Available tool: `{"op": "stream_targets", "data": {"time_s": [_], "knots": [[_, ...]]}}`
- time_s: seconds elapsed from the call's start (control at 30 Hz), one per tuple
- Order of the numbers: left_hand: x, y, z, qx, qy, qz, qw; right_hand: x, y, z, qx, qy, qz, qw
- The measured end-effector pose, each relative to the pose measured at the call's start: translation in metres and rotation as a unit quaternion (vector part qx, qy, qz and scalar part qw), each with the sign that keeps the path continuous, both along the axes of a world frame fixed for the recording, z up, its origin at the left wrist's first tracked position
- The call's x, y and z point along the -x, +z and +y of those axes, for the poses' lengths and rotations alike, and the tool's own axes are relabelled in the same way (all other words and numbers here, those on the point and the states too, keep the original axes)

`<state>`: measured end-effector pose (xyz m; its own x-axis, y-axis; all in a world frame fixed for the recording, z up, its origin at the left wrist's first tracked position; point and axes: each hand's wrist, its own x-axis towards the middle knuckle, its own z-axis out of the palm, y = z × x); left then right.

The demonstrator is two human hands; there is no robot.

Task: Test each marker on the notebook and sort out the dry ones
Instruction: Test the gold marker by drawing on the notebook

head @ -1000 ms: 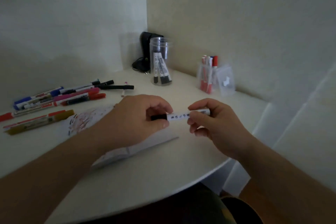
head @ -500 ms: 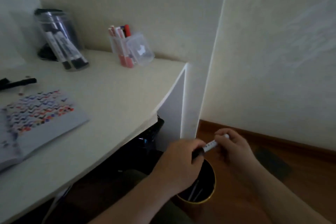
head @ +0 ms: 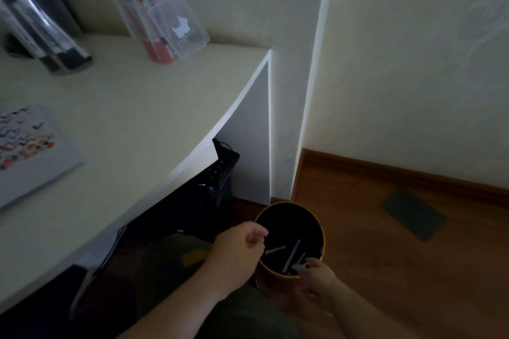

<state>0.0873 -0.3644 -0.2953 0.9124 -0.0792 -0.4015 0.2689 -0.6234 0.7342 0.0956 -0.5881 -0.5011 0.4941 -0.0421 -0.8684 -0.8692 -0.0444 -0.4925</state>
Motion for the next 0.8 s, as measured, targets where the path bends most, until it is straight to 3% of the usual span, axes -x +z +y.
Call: {"op": "stream_targets", "data": {"time_s": [0.17, 0.33, 0.5, 0.6, 0.7, 0.8], "knots": [[-0.004, 0.013, -0.007, 0.004, -0.035, -0.035, 0.999, -0.014, 0.058, 0.008, -0.035, -0.035, -0.060, 0.997], [-0.008, 0.086, -0.011, 0.070, -0.057, -0.111, 0.990, -0.038, 0.184, 0.030, -0.028, 0.040, -0.268, 0.962], [0.006, 0.215, 0.040, 0.135, -0.024, -0.297, 0.945, -0.049, 0.344, 0.096, -0.106, 0.105, -0.491, 0.859], [0.016, 0.273, 0.100, 0.096, 0.018, -0.399, 0.912, -0.055, 0.405, 0.159, -0.130, 0.154, -0.599, 0.775], [0.019, 0.294, 0.181, 0.002, 0.107, -0.425, 0.899, -0.063, 0.439, 0.240, -0.147, 0.226, -0.646, 0.714], [0.028, 0.285, 0.275, -0.112, 0.198, -0.373, 0.900, -0.069, 0.447, 0.325, -0.103, 0.307, -0.668, 0.670]]}}
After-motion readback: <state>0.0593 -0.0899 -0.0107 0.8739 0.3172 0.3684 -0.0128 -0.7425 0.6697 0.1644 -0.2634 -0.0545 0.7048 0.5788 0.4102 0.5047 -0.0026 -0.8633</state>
